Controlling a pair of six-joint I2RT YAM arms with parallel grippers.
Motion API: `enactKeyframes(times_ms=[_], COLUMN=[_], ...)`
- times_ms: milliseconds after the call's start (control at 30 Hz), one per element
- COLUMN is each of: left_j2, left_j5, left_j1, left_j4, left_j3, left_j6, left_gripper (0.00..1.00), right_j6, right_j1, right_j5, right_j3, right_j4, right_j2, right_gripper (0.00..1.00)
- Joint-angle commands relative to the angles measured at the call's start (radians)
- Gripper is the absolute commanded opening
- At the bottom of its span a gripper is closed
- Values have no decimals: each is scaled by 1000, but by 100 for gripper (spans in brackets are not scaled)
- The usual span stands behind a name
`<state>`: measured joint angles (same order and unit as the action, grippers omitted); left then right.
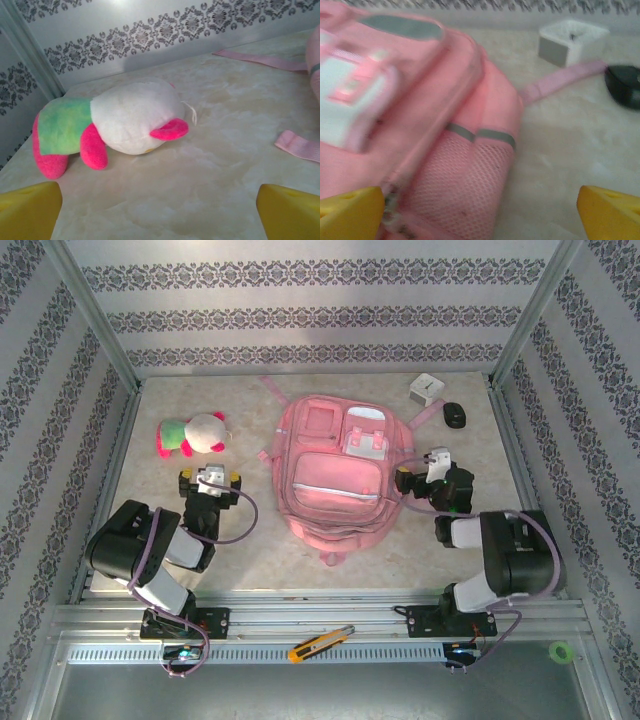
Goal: Pack the student bag
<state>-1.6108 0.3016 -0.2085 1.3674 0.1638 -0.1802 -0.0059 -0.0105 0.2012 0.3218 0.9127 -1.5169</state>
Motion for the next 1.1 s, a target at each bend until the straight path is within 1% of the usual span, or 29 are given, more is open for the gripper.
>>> enactKeyframes(times_ms=[0, 67, 133, 200, 333, 1067], left_j2=[-20, -57, -37, -18, -6, -8], left_j5=[-82, -147, -114, -53, -44, -45], left_j1=[45, 65, 77, 81, 94, 94], left_j4=[60, 58, 7, -104, -178, -171], left_j3=[4, 29, 46, 89, 122, 120], left_j6=[54, 47, 75, 104, 125, 123], left_gripper=[99, 99, 99, 99, 99, 99], right_j6=[48, 35, 34, 34, 35, 37], right_j1=[-18, 3, 4, 4, 4, 4], right_j5=[-116, -156, -154, -153, -154, -154], right_j3=[72, 62, 60, 61, 60, 62], right_j4=[-38, 8, 11, 8, 9, 8], right_j2=[14, -5, -4, -4, -3, -5], right_gripper=[98, 98, 98, 98, 98, 98])
